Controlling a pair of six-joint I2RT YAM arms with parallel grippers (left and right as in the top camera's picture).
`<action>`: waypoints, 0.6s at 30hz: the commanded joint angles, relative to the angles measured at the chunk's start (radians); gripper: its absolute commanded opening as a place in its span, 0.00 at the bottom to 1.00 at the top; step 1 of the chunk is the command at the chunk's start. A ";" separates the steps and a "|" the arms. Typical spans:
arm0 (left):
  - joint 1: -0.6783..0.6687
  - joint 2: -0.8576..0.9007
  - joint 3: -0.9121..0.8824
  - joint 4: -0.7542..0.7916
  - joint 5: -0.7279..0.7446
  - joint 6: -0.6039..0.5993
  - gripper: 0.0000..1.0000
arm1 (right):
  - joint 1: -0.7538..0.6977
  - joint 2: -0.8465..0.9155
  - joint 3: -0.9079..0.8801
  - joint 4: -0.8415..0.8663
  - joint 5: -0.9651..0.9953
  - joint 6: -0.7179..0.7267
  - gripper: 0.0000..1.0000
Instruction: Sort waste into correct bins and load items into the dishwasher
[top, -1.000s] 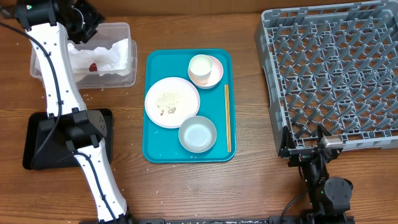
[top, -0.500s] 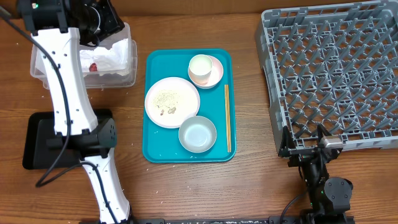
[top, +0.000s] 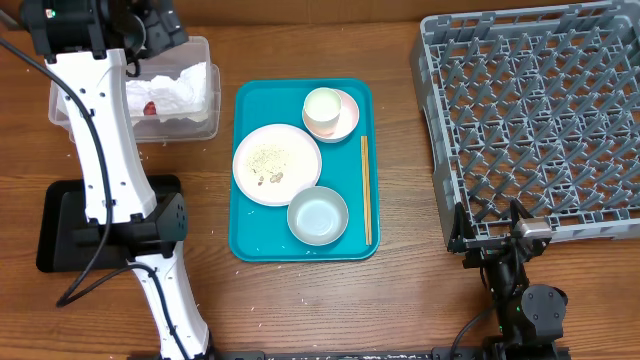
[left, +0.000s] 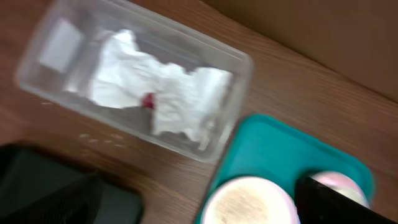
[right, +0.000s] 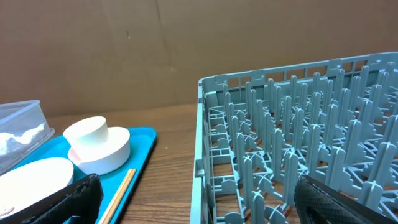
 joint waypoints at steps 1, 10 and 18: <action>0.023 -0.005 -0.034 -0.002 -0.177 -0.038 1.00 | -0.002 -0.012 -0.010 0.006 0.002 -0.003 1.00; 0.159 -0.005 -0.196 0.035 -0.182 -0.191 1.00 | -0.002 -0.012 -0.010 0.006 0.002 -0.003 1.00; 0.214 -0.005 -0.234 0.034 -0.158 -0.190 1.00 | -0.002 -0.012 -0.010 0.006 0.001 -0.002 1.00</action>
